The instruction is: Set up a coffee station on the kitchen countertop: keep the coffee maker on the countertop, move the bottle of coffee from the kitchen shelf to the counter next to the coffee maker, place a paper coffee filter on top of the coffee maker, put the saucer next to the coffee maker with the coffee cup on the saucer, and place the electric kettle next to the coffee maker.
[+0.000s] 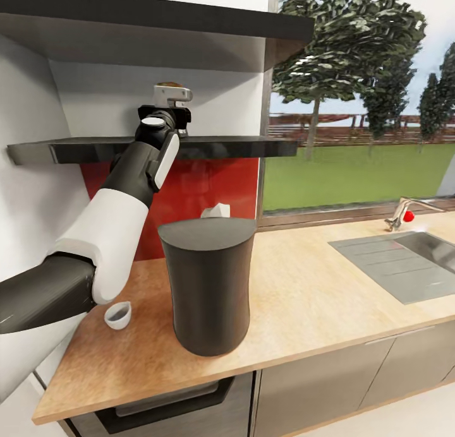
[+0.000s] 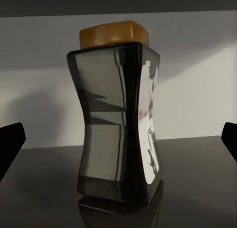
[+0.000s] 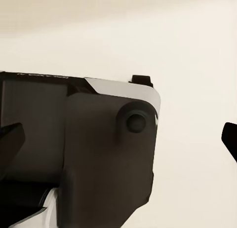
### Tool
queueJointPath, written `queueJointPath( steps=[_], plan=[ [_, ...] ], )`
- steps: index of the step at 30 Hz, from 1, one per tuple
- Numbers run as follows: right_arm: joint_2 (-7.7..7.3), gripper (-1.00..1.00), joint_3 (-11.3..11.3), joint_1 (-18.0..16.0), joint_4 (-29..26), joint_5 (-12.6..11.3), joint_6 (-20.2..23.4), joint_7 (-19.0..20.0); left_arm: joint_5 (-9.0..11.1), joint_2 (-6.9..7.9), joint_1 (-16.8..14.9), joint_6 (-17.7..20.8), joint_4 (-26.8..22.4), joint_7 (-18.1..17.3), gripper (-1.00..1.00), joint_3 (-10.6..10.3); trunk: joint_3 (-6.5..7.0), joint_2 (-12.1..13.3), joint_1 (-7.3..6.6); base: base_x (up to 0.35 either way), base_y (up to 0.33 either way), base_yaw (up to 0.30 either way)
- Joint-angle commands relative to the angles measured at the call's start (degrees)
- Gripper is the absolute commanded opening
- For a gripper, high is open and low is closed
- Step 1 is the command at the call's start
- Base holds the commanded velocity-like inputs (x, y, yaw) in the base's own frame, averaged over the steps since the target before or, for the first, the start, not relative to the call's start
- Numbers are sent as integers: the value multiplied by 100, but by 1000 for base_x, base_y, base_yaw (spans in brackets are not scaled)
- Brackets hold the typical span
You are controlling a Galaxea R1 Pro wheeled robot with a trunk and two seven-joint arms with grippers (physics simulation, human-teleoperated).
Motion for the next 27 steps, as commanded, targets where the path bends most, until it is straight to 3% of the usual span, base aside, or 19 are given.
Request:
queueJointPath(
  steps=[1, 13, 21, 24, 27],
  plan=[
    [-4, 100, 47, -3, 0, -50, 22, 9, -33, 0, -3, 38, -4, 18, 100, -11, -7, -8, 3, 21, -9, 0],
    [-140, 100, 50, 176, 23, -18, 39, 0, -47, 0, -3, 45, -197, 19, 100, 12, -7, -8, 3, 25, -2, 0],
    [-116, 100, 65, 190, 9, 7, 55, 24, -28, 0, 70, 26, -194, 10, 100, 24, -7, -8, 3, 153, 61, 0],
    [-52, 100, 55, 191, -19, 1, 45, 22, -10, 63, 167, 50, -121, -21, 100, 122, -7, -8, 3, 0, 0, 0],
    [-21, 100, 57, 191, -19, 10, 33, 19, -4, 32, 202, 133, -87, -5, 100, 56, -7, -8, 3, 0, 0, 0]
  ],
)
